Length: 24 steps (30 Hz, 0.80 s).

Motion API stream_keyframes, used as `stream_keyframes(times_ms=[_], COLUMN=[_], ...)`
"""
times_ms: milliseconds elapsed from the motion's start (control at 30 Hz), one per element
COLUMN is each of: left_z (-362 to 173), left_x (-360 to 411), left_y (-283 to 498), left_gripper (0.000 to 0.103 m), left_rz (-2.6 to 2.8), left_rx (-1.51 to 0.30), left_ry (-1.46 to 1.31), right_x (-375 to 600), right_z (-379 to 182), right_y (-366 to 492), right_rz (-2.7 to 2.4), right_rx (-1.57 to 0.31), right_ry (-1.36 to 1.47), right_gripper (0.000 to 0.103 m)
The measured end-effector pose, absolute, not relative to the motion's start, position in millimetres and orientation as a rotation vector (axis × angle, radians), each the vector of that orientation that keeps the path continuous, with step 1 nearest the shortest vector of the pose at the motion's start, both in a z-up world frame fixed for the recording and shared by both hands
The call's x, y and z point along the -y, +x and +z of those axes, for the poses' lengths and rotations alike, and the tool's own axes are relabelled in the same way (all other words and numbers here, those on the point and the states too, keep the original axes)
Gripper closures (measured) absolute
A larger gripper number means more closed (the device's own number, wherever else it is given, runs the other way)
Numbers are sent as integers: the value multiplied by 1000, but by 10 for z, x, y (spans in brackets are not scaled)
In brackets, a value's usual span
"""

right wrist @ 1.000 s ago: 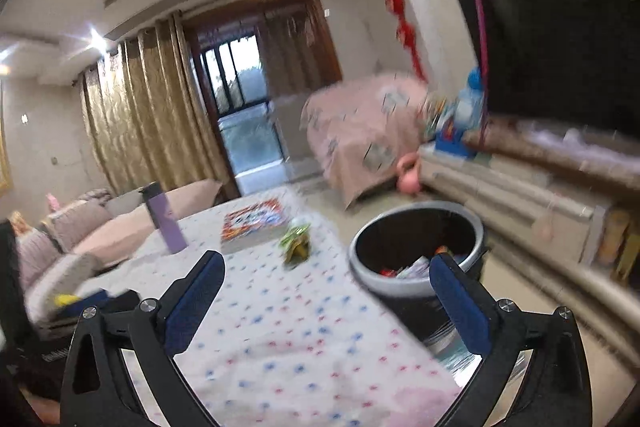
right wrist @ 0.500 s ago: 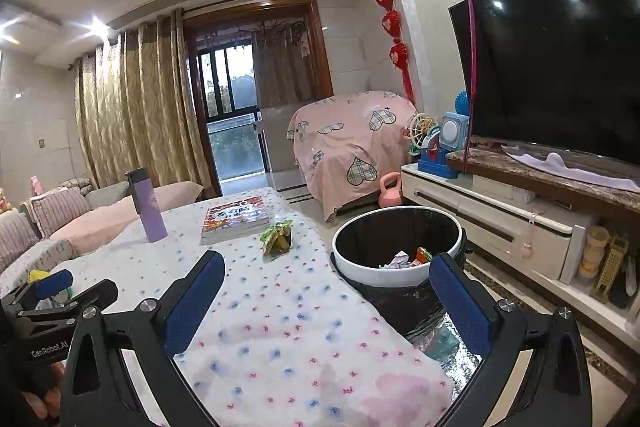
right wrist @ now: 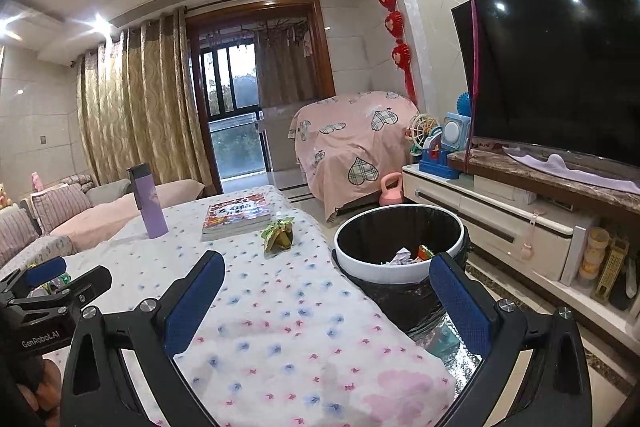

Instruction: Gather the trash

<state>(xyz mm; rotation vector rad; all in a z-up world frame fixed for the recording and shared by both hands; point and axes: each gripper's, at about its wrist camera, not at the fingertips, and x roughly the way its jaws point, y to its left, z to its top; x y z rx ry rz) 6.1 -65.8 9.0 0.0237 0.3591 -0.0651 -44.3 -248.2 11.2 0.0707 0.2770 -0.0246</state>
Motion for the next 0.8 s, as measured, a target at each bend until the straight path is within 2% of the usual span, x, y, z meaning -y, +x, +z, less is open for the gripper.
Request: stream_keyframes(times_ms=[800], left_z=[108], left_x=[672], left_y=[25], left_gripper=[0], left_rz=[-64], left_rx=[-341], left_ry=[27], right_x=[2472], right_z=[112], right_y=[-451], right_rz=[-21], right_rx=[-272], right_ry=[67], right_gripper=[0])
